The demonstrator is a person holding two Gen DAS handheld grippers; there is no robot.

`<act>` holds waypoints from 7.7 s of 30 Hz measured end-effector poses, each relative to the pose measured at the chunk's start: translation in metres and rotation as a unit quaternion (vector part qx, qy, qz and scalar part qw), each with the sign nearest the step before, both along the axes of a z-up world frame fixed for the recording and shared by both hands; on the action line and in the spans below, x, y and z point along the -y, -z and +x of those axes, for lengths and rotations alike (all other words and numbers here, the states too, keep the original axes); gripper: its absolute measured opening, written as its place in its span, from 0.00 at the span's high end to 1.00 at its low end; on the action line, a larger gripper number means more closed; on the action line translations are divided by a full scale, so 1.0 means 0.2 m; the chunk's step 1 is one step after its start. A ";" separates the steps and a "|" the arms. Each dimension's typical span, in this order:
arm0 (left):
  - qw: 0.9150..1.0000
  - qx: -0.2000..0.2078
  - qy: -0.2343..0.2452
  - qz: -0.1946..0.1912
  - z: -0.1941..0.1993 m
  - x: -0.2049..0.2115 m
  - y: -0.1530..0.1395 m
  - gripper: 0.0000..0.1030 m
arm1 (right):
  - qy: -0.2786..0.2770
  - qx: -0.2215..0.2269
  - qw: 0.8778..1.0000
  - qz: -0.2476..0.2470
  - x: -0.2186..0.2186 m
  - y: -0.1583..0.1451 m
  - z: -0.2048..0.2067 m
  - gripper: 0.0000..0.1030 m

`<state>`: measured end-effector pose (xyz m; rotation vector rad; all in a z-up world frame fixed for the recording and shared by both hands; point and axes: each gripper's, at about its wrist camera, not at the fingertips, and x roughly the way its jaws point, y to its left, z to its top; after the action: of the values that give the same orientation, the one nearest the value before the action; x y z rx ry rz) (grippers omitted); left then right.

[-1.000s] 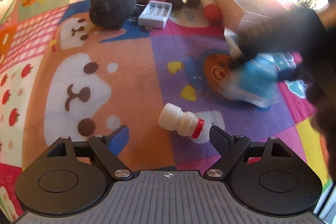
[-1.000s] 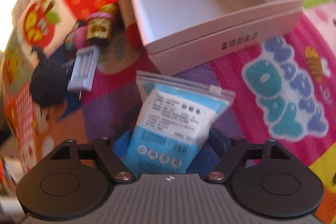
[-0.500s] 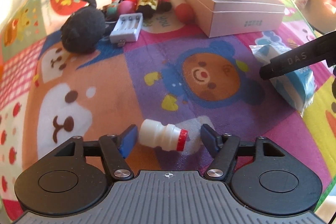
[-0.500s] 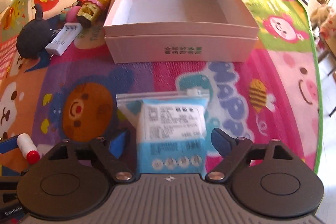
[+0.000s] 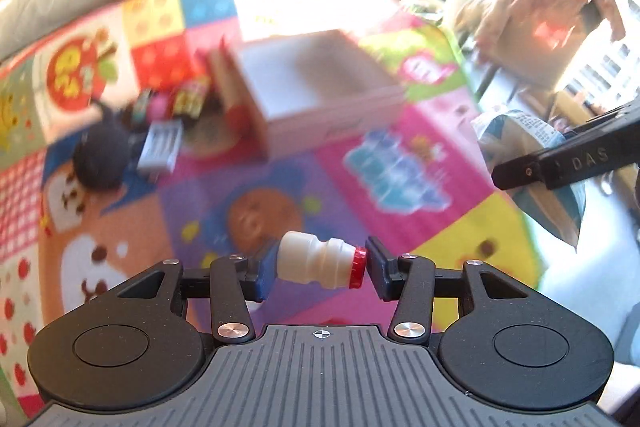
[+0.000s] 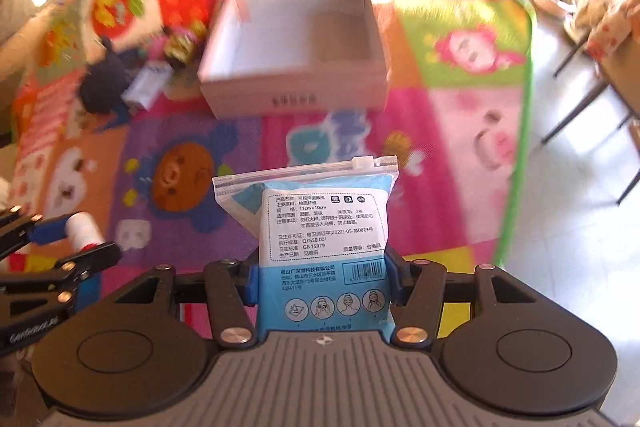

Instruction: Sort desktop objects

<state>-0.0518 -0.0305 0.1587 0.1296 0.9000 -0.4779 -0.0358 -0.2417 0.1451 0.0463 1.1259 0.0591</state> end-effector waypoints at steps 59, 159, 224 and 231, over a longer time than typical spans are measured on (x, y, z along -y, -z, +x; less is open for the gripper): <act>0.969 -0.006 -0.248 -0.012 0.43 -0.87 0.61 0.07 | -0.051 0.124 0.989 -0.059 -1.13 0.54 1.30 0.58; 0.996 -0.024 -0.085 0.007 0.54 -0.08 0.53 0.05 | -0.288 0.150 0.918 -0.227 -0.58 0.53 0.04 0.39; 0.996 0.008 -0.086 -0.031 0.39 0.18 0.04 0.49 | -0.056 0.209 0.972 -0.092 0.06 -0.18 0.03 0.46; 0.985 0.126 -0.076 -0.092 0.71 0.26 -0.12 0.49 | -0.015 0.274 0.961 -0.036 0.16 -0.41 0.32 0.46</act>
<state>0.0907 -0.0833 0.1831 -0.0466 0.6082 -0.3898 0.0282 -0.2731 0.2278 -0.0496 0.5734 0.0536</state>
